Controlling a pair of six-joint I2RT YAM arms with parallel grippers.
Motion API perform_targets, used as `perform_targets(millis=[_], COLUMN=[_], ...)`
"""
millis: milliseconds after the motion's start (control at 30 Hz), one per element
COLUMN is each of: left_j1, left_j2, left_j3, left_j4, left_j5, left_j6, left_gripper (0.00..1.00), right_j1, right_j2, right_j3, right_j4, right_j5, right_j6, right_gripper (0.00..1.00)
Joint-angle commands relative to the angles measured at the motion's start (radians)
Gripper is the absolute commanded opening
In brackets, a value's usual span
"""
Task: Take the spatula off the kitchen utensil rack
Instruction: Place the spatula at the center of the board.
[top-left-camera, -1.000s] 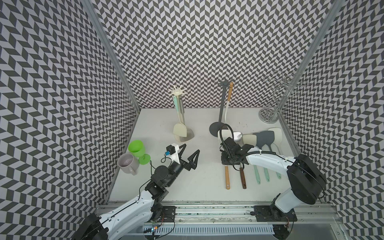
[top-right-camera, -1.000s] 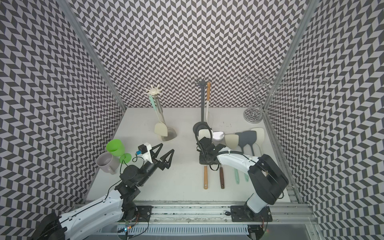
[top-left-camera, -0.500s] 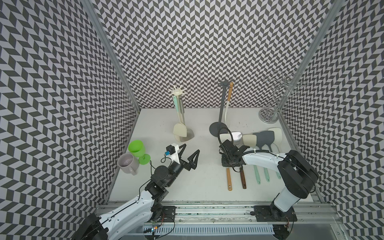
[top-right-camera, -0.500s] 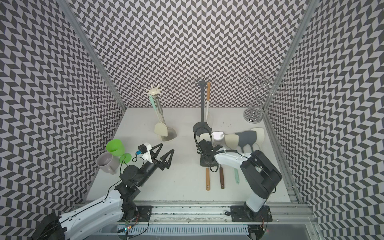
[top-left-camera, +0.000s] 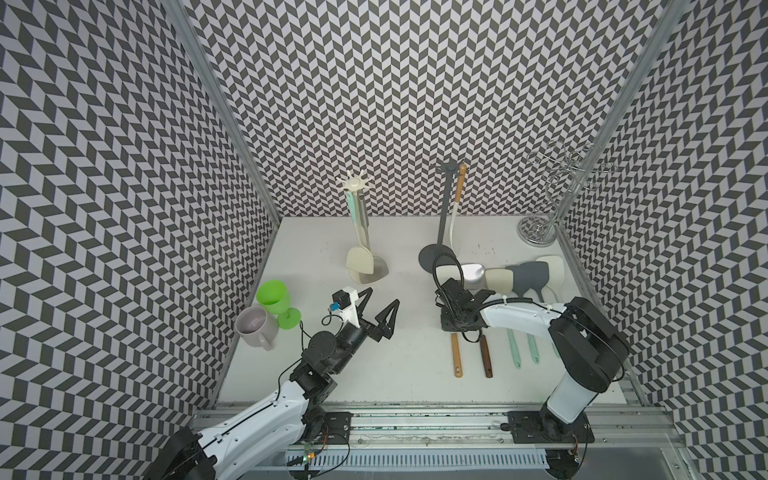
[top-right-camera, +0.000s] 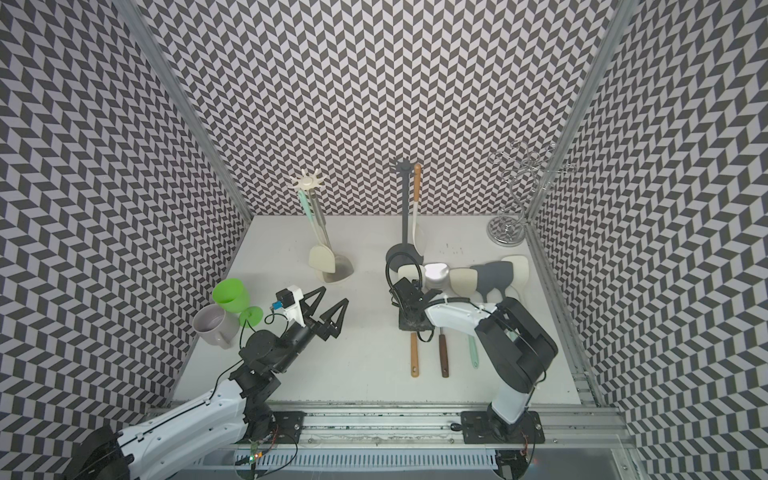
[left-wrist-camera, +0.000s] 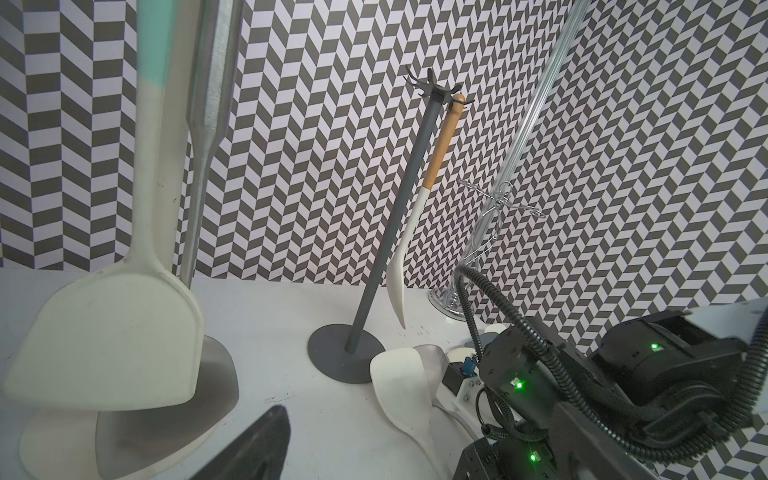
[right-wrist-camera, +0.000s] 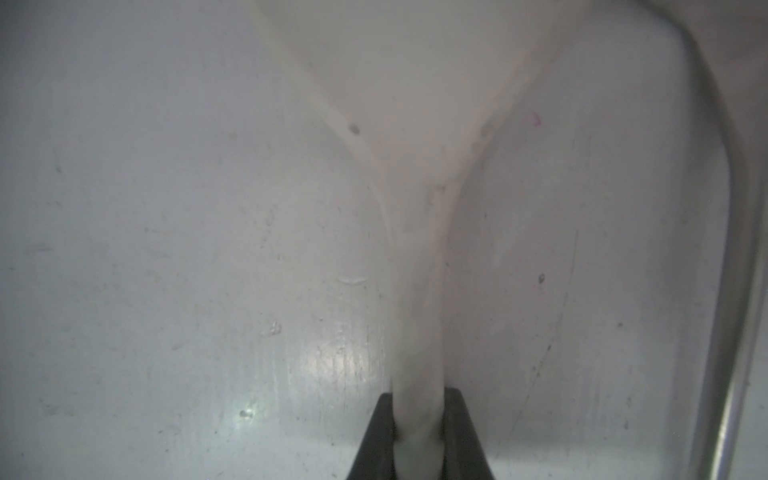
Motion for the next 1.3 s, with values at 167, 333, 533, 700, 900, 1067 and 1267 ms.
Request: perform_targets(millis=[167, 333, 533, 700, 900, 1067, 1267], left_j1=[0.006, 0.006, 0.007, 0.006, 0.007, 0.006, 0.007], left_j2=[-0.014, -0.001, 0.010, 0.015, -0.004, -0.002, 0.010], left_j3=[0.027, 0.025, 0.022, 0.027, 0.028, 0.030, 0.033], left_j4=[-0.004, 0.001, 0.011, 0.011, -0.001, -0.006, -0.005], left_j5=[0.013, 0.012, 0.016, 0.024, 0.020, 0.009, 0.009], left_j6=[0.003, 0.003, 0.002, -0.001, -0.003, -0.003, -0.010], left_gripper=[0.99, 0.99, 0.99, 0.99, 0.99, 0.99, 0.99], right_j1=[-0.004, -0.003, -0.004, -0.004, -0.004, -0.003, -0.009], right_j2=[0.009, -0.028, -0.096, -0.145, -0.211, -0.288, -0.328], right_j3=[-0.023, -0.047, -0.071, -0.083, -0.093, -0.116, -0.120], right_j4=[0.065, 0.084, 0.116, 0.156, 0.215, 0.294, 0.371], right_j5=[0.039, 0.026, 0.003, -0.039, -0.078, -0.120, -0.156], right_j6=[-0.020, -0.029, -0.037, -0.051, -0.066, -0.075, -0.082], right_gripper=[0.26, 0.38, 0.59, 0.75, 0.97, 1.00, 1.00])
